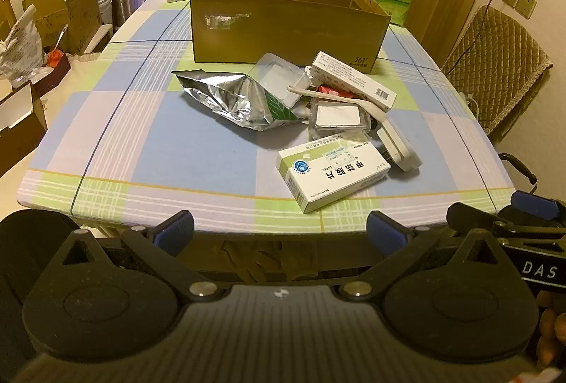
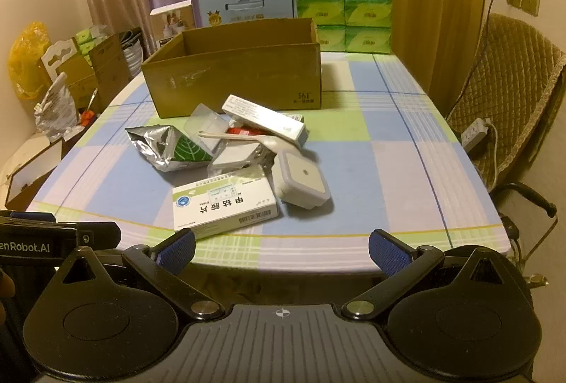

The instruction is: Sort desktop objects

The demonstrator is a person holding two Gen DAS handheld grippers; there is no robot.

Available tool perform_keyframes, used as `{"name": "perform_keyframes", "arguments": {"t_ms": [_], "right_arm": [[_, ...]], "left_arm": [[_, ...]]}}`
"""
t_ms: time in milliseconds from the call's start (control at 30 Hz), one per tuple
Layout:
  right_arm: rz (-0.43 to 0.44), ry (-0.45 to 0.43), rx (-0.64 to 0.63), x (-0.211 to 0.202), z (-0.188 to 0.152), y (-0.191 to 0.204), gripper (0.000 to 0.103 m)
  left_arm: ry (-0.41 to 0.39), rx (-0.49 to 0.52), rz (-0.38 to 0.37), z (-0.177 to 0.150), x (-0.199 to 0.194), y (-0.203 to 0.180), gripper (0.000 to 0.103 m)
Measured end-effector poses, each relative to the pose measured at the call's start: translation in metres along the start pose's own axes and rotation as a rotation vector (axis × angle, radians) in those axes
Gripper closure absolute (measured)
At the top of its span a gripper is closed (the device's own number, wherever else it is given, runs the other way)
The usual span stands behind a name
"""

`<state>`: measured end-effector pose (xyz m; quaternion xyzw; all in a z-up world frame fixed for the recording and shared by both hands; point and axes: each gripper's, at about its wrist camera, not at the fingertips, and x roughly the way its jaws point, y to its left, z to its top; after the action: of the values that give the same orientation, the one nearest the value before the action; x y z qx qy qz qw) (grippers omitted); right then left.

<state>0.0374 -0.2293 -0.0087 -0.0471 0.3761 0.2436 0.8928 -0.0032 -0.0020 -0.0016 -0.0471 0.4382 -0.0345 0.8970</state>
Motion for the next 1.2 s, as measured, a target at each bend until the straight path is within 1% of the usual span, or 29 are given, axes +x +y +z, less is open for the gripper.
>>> {"name": "perform_keyframes", "arguments": {"t_ms": [1033,1067,1200], "right_arm": [[0.01,0.016,0.013,0.0027,-0.0029,-0.0017,0.002],[0.01,0.016,0.013,0.0027,-0.003,-0.0017,0.002],[0.01,0.016,0.013,0.0026,-0.0034,-0.0018,0.002]], "left_arm": [[0.015,-0.006,-0.011,-0.0037,0.0029,-0.0007,0.001],[0.004,-0.077,0.048,-0.0038,0.0032,-0.0006,0.001],[0.006,-0.079,0.049,-0.0042,0.0036,0.0,0.001]]}}
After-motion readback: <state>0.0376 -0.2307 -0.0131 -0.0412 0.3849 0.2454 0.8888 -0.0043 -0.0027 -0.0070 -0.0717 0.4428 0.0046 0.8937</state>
